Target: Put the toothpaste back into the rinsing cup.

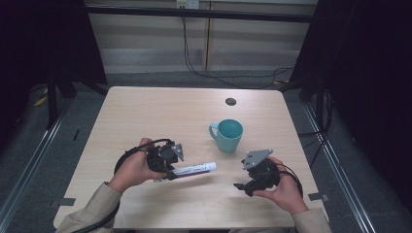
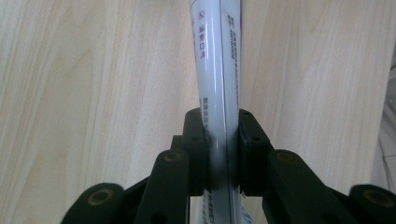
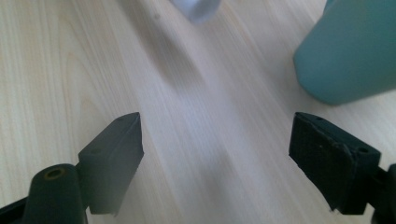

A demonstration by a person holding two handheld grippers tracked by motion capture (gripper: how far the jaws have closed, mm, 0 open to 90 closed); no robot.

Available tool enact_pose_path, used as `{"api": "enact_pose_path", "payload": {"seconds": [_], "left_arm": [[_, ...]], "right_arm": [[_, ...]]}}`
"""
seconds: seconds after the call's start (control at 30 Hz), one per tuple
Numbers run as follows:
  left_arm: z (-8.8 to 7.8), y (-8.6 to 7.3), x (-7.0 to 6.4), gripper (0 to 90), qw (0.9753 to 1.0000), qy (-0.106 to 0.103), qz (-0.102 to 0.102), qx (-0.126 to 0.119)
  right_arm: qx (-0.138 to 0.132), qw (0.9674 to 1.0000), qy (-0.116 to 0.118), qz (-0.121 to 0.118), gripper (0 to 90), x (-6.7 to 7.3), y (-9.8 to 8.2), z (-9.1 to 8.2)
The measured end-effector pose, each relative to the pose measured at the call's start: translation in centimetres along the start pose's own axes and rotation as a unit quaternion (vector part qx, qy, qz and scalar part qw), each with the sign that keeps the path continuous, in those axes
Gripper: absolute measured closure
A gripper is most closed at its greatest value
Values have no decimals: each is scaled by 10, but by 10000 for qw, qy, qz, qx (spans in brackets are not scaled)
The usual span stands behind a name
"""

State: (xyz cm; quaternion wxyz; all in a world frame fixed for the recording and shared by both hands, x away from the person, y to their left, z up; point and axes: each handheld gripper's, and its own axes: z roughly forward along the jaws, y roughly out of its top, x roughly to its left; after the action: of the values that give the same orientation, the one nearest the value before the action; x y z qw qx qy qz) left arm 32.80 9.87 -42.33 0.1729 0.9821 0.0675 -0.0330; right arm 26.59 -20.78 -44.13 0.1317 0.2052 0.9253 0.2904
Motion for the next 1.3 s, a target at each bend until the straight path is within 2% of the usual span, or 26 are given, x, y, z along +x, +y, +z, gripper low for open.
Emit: {"api": "enact_pose_path", "payload": {"seconds": [0.03,0.1,0.13,0.17,0.2,0.23,0.3,0.37,0.4,0.5,0.53,0.67,0.7,0.73,0.87,0.9,0.97,1.1,1.17,1.3], "left_arm": [[-1,2,1,767,10000,-7,50,30],[0,4,-1,767,10000,2,-21,-28],[-1,6,0,767,10000,-10,56,25],[-1,8,-1,767,10000,-2,71,29],[-1,8,-1,767,10000,-2,71,29],[0,9,-3,767,10000,-9,23,-22],[-1,11,-3,767,10000,-9,91,-11],[-1,14,-5,767,10000,-19,49,-30],[-1,15,-4,767,9999,-16,140,20],[0,18,-6,767,9998,-27,199,58],[0,20,-7,767,9998,-51,206,16],[0,24,-8,767,9997,-70,246,-9],[0,26,-9,767,9997,-89,231,-27],[0,29,-10,767,9995,-108,308,-12],[0,33,-13,767,9994,-130,329,-42],[-1,36,-13,767,9991,-157,391,-23],[-1,37,-14,767,9991,-152,383,-57],[-3,43,-14,767,9986,-141,501,-28],[-2,43,-15,767,9988,-168,440,-88],[-1,46,-15,767,9987,-166,485,-46]], "right_arm": [[3,10000,-7,-48,174,-1,4,0],[35,9998,69,-158,180,-1,17,2],[35,9998,69,-158,180,-1,17,2],[23,9997,114,-228,187,-1,26,3],[23,9997,114,-228,187,-1,26,3],[44,9992,192,-343,195,0,36,4],[34,9991,203,-376,200,1,39,5],[23,9983,293,-498,212,2,51,6],[36,9981,314,-523,218,3,55,7],[29,9977,356,-579,234,4,60,8],[55,9969,416,-671,244,6,66,10],[142,9957,481,-777,260,9,71,15],[244,9950,501,-833,271,10,74,18],[296,9946,506,-857,272,10,75,19],[341,9931,542,-983,302,11,77,22],[365,9922,585,-1036,309,12,79,23],[384,9920,610,-1034,316,12,79,23],[467,9904,676,-1110,347,13,80,26],[484,9900,668,-1146,350,13,81,26],[541,9891,725,-1163,371,14,81,26]]}}
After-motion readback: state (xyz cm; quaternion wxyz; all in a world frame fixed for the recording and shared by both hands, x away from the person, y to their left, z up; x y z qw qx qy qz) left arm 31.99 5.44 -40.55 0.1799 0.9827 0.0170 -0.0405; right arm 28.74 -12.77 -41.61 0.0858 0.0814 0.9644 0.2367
